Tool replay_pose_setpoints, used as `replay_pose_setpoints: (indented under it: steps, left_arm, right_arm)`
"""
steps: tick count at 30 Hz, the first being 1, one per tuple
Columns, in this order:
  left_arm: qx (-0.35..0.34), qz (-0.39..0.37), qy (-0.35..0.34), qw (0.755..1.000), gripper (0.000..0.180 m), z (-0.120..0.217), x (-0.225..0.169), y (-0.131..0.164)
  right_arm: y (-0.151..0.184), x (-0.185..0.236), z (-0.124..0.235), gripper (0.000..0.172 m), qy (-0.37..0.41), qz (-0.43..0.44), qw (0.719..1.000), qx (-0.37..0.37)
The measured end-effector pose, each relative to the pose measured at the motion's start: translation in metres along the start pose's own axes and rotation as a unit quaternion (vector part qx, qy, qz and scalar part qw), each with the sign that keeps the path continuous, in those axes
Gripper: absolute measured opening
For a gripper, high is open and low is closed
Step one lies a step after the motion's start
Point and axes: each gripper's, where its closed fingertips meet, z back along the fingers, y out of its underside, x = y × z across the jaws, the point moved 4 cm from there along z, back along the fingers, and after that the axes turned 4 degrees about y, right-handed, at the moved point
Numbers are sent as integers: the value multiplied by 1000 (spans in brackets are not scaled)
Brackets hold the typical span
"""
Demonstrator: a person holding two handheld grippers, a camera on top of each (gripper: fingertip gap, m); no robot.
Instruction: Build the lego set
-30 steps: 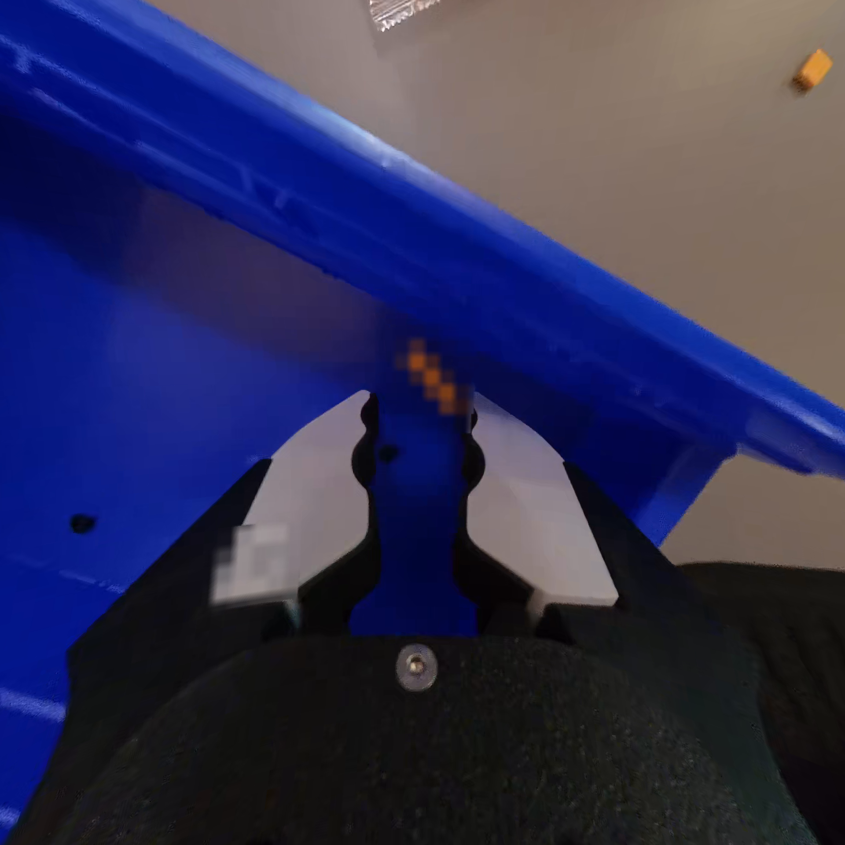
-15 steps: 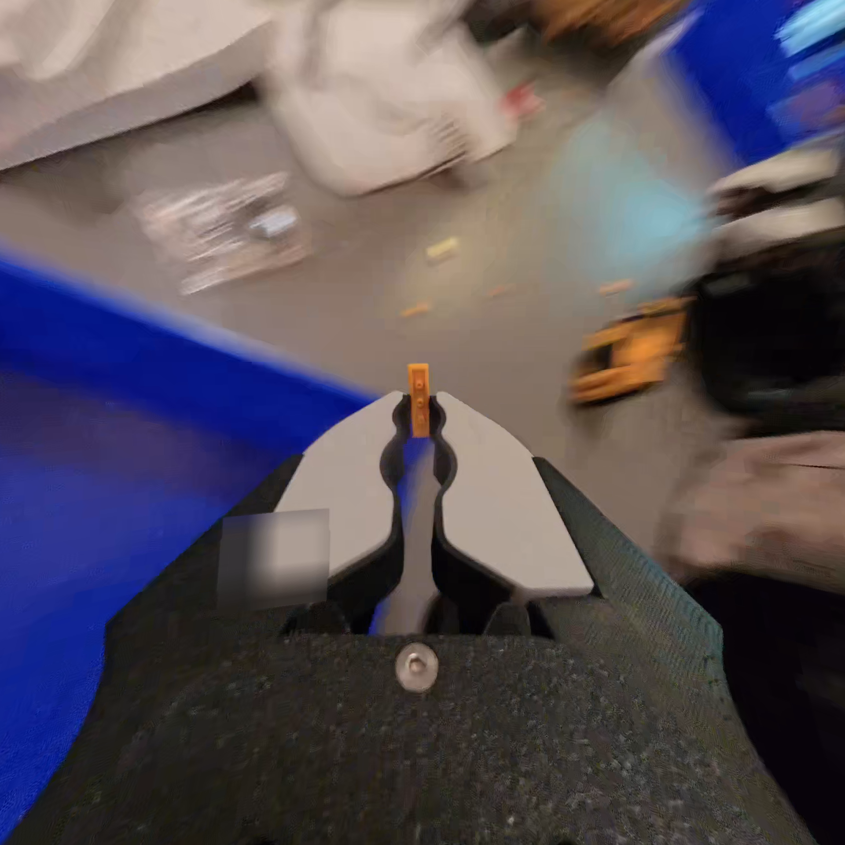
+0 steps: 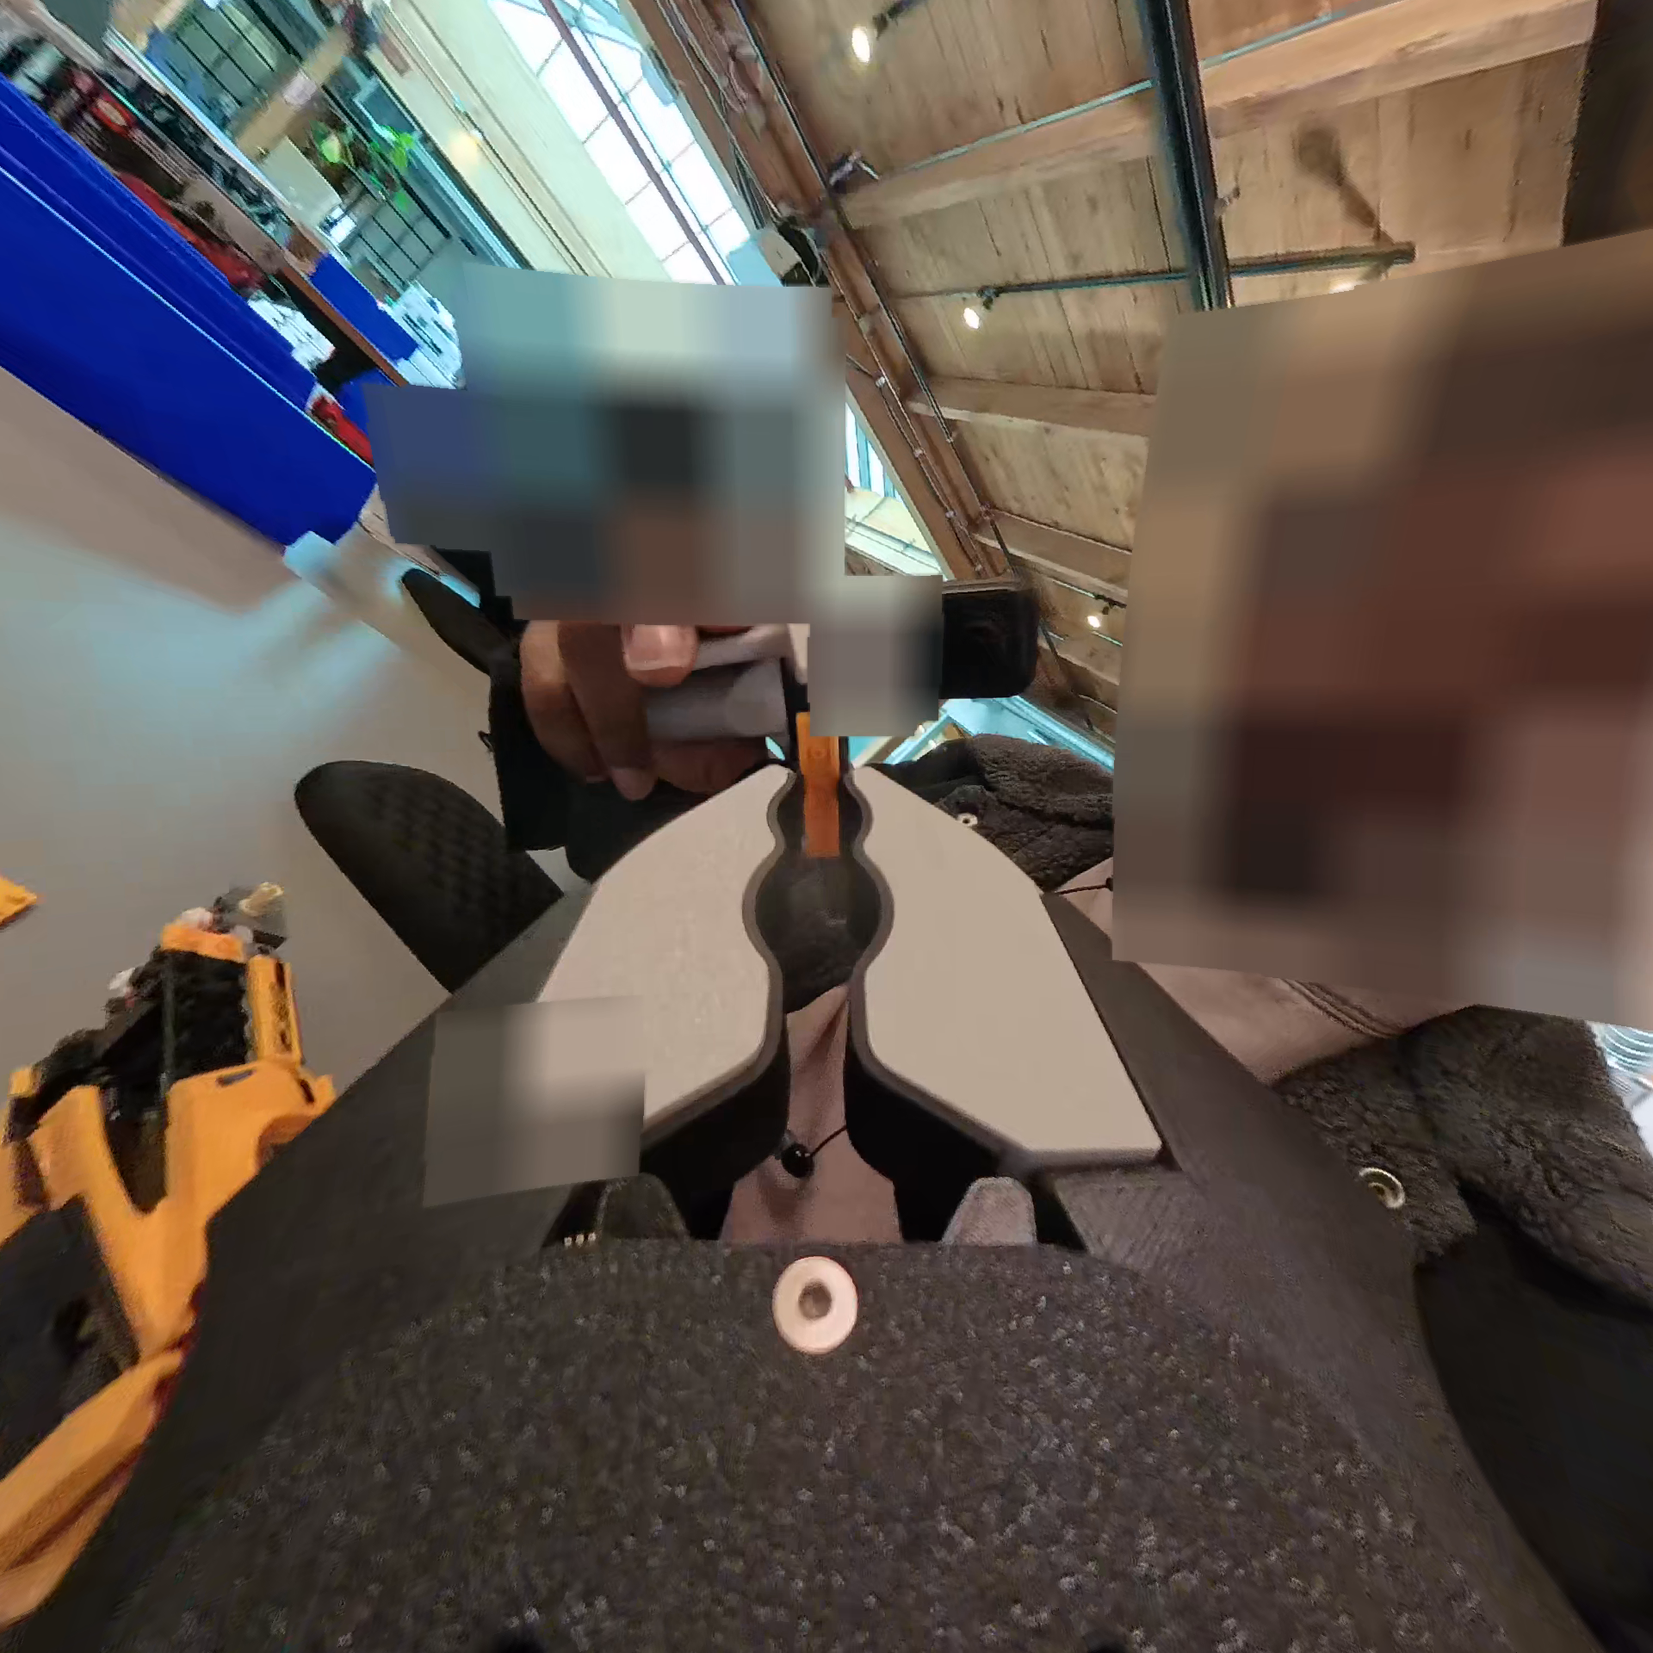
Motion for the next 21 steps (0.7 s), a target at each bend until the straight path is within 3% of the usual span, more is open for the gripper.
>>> replay_pose_setpoints:
  steps: [1,5,8,13,15,18,21]
  left_arm:
    - [6,3,4,1000,7,-5,3,3]
    - [24,14,15,1000,8,-15,6,10]
    - [24,22,20,999,12,-18,7,12]
    - [28,-61,-68,995,23,6,18,0]
    - [52,-114,-146,981,27,27,29,-1]
    - [130,-182,-269,937,36,53,52,11]
    - [217,-209,-315,900,51,60,67,33]
  right_arm:
    - [0,0,3,49,4,4,1000,5]
    - [4,4,14,33,3,20,999,34]
    - [3,5,18,33,-1,6,999,40]
    - [19,-11,29,33,-24,-42,995,91]
    - [43,-26,39,33,-33,-37,985,164]
    - [95,-36,56,33,-83,-31,956,278]
    - [141,-33,62,33,-143,-34,926,348]
